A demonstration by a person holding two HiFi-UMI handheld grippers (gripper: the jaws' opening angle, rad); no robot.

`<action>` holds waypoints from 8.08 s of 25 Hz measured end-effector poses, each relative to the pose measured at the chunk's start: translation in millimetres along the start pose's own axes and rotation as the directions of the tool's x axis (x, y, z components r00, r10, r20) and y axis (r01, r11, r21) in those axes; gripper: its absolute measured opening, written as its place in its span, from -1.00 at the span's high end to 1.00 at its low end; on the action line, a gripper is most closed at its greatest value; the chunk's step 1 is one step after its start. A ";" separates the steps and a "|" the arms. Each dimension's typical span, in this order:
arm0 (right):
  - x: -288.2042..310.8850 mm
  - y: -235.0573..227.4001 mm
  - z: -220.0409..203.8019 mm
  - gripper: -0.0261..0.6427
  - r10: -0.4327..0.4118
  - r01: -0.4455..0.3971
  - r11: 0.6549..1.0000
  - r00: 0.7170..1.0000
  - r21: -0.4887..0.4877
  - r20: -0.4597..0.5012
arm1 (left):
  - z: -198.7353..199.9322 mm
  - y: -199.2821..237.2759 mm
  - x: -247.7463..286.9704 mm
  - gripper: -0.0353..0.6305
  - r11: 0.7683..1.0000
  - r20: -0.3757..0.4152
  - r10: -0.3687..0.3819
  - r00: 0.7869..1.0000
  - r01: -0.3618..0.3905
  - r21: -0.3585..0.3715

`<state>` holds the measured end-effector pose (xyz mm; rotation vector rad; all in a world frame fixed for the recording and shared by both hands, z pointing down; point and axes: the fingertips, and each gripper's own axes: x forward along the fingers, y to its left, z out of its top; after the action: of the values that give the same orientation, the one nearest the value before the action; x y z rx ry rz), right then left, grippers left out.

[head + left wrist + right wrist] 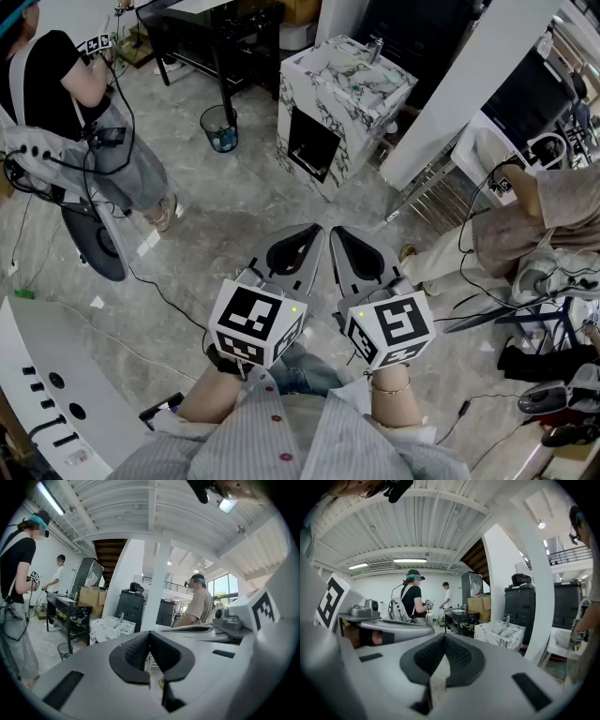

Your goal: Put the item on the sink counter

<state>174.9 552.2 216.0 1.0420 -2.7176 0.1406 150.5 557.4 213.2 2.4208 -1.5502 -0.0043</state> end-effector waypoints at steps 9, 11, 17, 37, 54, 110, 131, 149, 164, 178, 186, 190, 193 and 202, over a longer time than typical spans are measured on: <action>25.3 0.3 2.1 0.90 -0.027 0.027 1.000 1.000 0.004 0.001 | 6.3 40.5 -7.0 0.85 1.000 0.018 0.027 0.999 -0.027 -0.004; 35.3 3.4 3.9 0.90 -0.029 0.029 1.000 1.000 0.002 0.003 | 8.7 53.7 -9.9 0.85 0.999 0.021 0.036 0.999 -0.036 0.000; 63.8 11.2 4.8 0.90 -0.028 0.028 1.000 1.000 0.008 0.005 | 12.4 91.4 -18.2 0.85 0.998 0.026 0.069 0.997 -0.069 0.007; 227.1 -131.4 40.1 0.90 0.006 -0.006 1.000 0.999 0.009 -0.036 | 54.0 211.0 161.9 0.85 0.991 0.002 0.126 0.992 -0.126 -0.036; 309.7 -315.6 67.4 0.90 -0.058 0.059 0.998 0.998 0.025 -0.027 | 92.7 240.4 365.0 0.85 0.998 -0.027 0.069 0.997 -0.070 -0.010; 536.4 -656.2 27.2 0.89 -0.427 0.472 0.878 0.848 0.080 -0.315 | 120.4 390.2 730.5 0.85 0.965 -0.236 -0.259 0.937 0.264 -0.012; 563.8 -725.6 -97.3 0.42 -0.333 0.375 0.925 0.722 -0.062 -0.607 | 80.1 401.4 755.0 0.85 0.974 -0.319 -0.225 0.920 0.223 -0.044; 575.8 -762.7 -170.7 0.05 -0.337 0.195 0.941 0.507 -0.276 -0.793 | 74.3 423.9 761.4 0.85 0.984 -0.341 -0.178 0.923 0.167 -0.060; 577.9 -773.9 -182.4 0.18 -0.386 0.175 0.922 0.453 -0.345 -0.804 | 76.3 437.5 765.8 0.85 0.988 -0.339 -0.151 0.929 0.138 -0.063; 578.1 -769.0 -166.9 0.36 -0.341 0.262 0.936 0.521 -0.234 -0.783 | 83.1 435.9 761.5 0.85 0.990 -0.317 -0.139 0.938 0.129 -0.051; 575.9 -782.7 -157.8 0.52 -0.388 0.280 0.918 0.507 -0.279 -0.769 | 83.3 430.9 753.2 0.85 0.993 -0.302 -0.118 0.946 0.108 -0.050; 579.1 -789.4 -155.5 0.52 -0.359 0.245 0.931 0.495 -0.269 -0.791 | 81.3 430.3 748.1 0.85 0.994 -0.294 -0.108 0.950 0.098 -0.051; 584.0 -793.0 -156.1 0.52 -0.367 0.220 0.930 0.480 -0.295 -0.797 | 79.5 433.8 745.7 0.85 0.995 -0.293 -0.095 0.952 0.082 -0.055; 586.3 -802.5 -164.2 0.50 -0.381 0.260 0.921 0.450 -0.290 -0.807 | 82.5 450.2 732.6 0.85 0.995 -0.288 -0.092 0.953 0.078 -0.060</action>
<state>317.8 -395.7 525.1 1.0425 -1.5591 0.3166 51.1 -291.8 336.8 2.3236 -1.2999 0.2825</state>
